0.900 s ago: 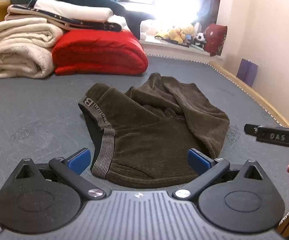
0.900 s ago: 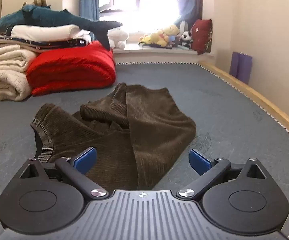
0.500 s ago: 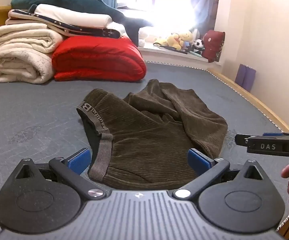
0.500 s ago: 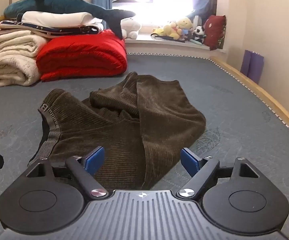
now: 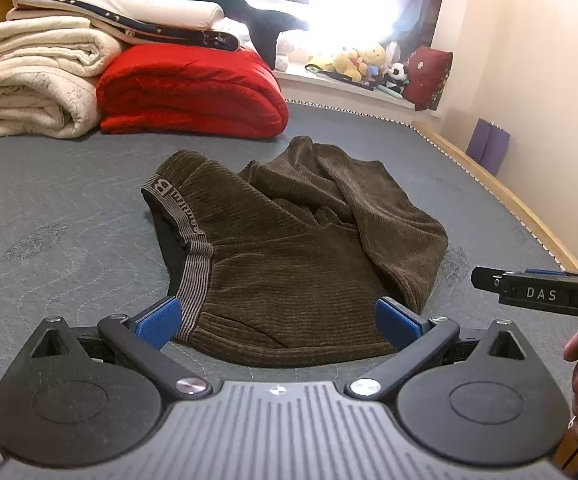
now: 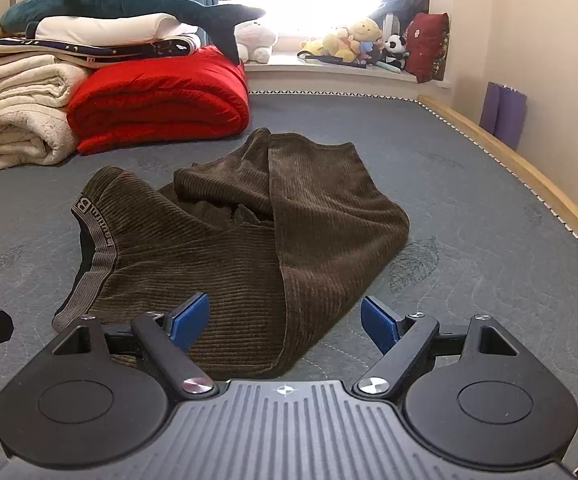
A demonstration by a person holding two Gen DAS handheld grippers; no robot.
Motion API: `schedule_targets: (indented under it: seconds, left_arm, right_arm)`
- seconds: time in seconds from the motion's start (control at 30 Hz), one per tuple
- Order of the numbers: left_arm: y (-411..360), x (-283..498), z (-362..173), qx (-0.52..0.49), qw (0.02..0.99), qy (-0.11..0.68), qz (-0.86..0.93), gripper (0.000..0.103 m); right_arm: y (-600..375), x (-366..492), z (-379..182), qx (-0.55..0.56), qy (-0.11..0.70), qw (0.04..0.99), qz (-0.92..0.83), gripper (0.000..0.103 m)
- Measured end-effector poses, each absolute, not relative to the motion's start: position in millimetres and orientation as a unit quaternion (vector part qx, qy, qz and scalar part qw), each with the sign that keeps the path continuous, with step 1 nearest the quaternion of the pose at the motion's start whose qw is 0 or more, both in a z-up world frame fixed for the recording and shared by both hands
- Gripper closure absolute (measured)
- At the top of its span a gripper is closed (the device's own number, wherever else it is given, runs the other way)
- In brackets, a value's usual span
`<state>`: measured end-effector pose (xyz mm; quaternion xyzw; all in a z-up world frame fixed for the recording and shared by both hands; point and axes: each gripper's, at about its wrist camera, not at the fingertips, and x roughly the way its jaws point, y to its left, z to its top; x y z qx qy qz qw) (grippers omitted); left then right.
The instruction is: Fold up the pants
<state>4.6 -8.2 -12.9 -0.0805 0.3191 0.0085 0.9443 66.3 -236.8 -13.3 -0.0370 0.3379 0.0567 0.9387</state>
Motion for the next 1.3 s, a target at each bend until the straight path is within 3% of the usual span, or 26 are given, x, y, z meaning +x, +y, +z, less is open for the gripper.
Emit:
schedule_targets:
  seconds: [1.3]
  left_arm:
    - [-13.2, 10.1, -16.6, -0.073, 0.941, 0.329, 0.014, 0.000]
  right_arm:
    - [-232.7, 69.8, -13.6, -0.047, 0.344, 0.936, 0.050, 0.022]
